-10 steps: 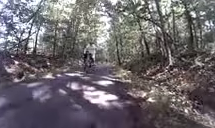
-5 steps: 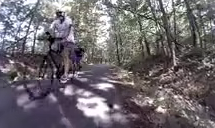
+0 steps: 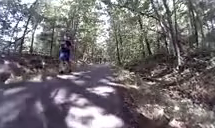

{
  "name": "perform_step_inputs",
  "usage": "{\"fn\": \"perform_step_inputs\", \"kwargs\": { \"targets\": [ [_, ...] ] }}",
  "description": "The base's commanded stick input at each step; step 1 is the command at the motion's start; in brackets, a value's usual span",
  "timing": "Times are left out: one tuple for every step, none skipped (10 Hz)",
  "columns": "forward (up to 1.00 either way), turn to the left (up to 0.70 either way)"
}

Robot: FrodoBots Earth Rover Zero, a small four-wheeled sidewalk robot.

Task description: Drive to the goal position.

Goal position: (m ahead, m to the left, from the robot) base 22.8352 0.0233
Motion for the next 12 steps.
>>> {"fn": "perform_step_inputs", "kwargs": {
  "targets": [
    [0.7, 0.0],
    [0.7, 0.0],
    [0.7, 0.0],
    [0.7, 0.0],
    [0.7, 0.0],
    [0.7, 0.0],
    [0.7, 0.0],
    [0.7, 0.0],
    [0.7, 0.0],
    [0.7, 0.0],
    [0.7, 0.0],
    [0.7, 0.0]
  ]
}}
